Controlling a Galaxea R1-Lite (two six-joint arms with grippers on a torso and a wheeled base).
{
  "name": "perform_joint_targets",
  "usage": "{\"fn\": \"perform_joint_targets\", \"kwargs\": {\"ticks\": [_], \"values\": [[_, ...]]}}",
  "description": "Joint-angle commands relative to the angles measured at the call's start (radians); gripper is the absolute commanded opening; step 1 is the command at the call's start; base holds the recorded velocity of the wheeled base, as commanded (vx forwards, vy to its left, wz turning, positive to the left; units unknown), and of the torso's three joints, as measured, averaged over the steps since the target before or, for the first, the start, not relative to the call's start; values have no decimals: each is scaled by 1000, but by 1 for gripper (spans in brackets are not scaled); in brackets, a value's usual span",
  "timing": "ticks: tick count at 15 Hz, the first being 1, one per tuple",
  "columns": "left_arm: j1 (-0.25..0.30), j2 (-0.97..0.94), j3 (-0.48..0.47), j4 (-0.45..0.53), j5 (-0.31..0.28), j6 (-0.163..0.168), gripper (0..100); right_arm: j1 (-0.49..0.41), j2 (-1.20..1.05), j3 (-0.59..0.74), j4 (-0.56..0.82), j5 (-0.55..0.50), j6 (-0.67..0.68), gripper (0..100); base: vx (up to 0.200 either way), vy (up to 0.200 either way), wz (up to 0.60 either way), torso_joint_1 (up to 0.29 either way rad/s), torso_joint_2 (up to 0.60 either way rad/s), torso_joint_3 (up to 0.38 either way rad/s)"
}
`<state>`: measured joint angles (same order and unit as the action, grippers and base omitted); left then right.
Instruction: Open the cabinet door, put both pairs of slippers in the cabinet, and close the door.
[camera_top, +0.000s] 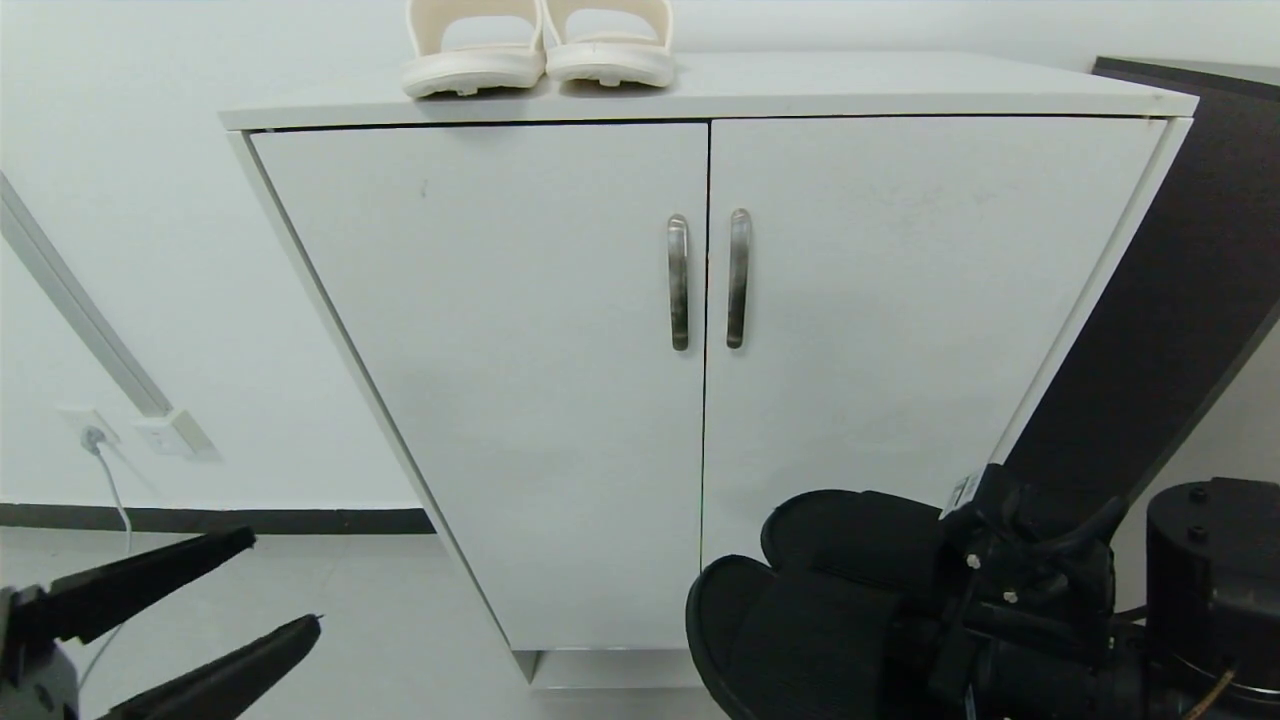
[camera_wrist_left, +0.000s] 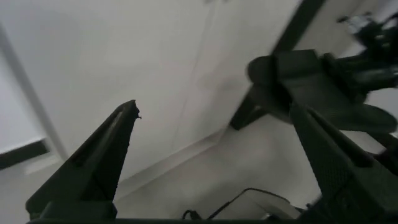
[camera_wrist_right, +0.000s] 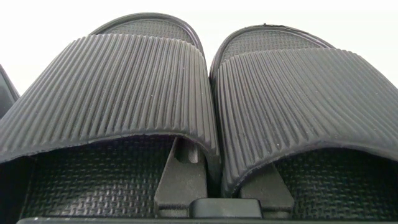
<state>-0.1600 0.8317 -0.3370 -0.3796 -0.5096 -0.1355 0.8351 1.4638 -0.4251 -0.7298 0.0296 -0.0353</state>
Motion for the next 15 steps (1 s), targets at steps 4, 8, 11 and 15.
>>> {"fn": "perform_joint_targets", "kwargs": {"ticks": [4, 8, 11, 15], "values": [[-378, 331, -208, -64, 154, -16, 100, 1, 4, 9, 1, 3, 0, 0, 0, 0, 0, 0, 0, 0], [-500, 498, -448, -113, 174, -191, 100, 1, 6, 16, 1, 20, -1, 0, 0, 0, 0, 0, 0, 0], [-609, 583, -582, -111, 174, -251, 100, 1, 6, 16, 0, 20, 0, 0, 0, 0, 0, 0, 0, 0], [-636, 744, -726, -113, 184, -253, 100, 1, 7, 19, 3, 20, 0, 0, 0, 0, 0, 0, 0, 0]]}}
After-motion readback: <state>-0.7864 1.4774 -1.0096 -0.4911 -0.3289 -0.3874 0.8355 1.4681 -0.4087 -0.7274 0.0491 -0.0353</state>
